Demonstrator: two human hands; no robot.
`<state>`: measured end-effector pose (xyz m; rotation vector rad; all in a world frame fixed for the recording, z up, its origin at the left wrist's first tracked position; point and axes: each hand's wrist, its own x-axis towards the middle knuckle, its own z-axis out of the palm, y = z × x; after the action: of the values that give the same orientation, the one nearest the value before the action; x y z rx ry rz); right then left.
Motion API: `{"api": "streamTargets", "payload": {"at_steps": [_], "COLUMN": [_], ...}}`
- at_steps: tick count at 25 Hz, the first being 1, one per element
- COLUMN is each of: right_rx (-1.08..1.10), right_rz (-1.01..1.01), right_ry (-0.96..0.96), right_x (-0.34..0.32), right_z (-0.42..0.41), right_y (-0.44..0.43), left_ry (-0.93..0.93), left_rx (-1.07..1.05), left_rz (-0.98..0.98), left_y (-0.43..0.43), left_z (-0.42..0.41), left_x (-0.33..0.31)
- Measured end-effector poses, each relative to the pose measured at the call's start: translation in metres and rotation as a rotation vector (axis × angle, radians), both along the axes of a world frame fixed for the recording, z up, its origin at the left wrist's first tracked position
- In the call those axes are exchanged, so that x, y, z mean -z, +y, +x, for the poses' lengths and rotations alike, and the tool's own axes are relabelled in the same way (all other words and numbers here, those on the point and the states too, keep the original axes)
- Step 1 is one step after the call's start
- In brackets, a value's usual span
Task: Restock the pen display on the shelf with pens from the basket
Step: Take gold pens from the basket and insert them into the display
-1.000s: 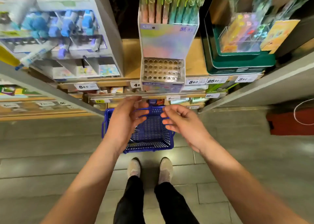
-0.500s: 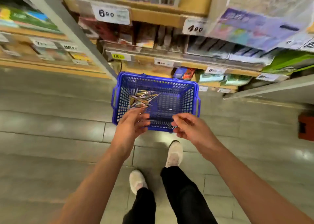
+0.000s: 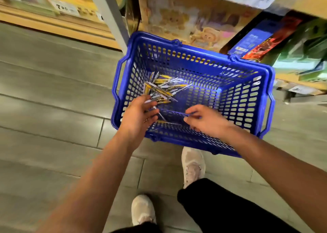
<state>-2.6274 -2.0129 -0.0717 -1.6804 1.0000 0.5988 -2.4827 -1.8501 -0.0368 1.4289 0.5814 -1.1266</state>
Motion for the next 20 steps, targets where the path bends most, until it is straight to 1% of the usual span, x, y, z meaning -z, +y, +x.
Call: {"api": "streamTargets", "payload": {"at_steps": [3,4,6,8,10,12,14,16,18,19,20], "right_rx": [-0.47,-0.584,-0.719,-0.735,-0.701,-0.715,-0.756,-0.767,-0.778,-0.741,-0.653], "right_rz": [-0.15,-0.199,-0.336,-0.46,-0.518,-0.59,-0.654,-0.635,-0.556,-0.476,-0.336], "right_ry": [0.125,0.138,0.079,-0.031,-0.079,-0.044,-0.027,-0.045,-0.065,-0.085,-0.12], "right_x": [0.073,0.095,0.137,0.176,0.205,0.223,0.229,0.221,0.199,0.187,0.178], "right_z": [0.032,0.046,0.074,0.095,0.11,0.117,0.123,0.123,0.117,0.111,0.102], "right_y": [-0.025,-0.03,-0.034,-0.028,-0.017,-0.006,-0.004,-0.012,-0.026,-0.033,-0.036], "left_ry": [0.018,0.016,0.008,-0.01,-0.015,-0.022,-0.08,-0.157,-0.199,-0.221,-0.224], "left_rx": [-0.038,-0.044,-0.038,-0.025,0.0,0.054,0.094,0.109,0.114,0.137,0.166], "left_rz": [0.059,0.064,0.057,0.044,0.031,0.028,0.04,0.064,0.112,0.134,0.152], "left_y": [-0.005,-0.008,-0.017,-0.029,-0.036,-0.041,-0.043,-0.043,-0.043,-0.042,-0.041], "left_z": [0.017,0.026,0.042,0.05,0.048,0.045,0.045,0.049,0.053,0.054,0.054], "left_x": [0.036,0.044,0.055,0.068,0.087,0.097,0.103,0.104,0.107,0.111,0.114]}}
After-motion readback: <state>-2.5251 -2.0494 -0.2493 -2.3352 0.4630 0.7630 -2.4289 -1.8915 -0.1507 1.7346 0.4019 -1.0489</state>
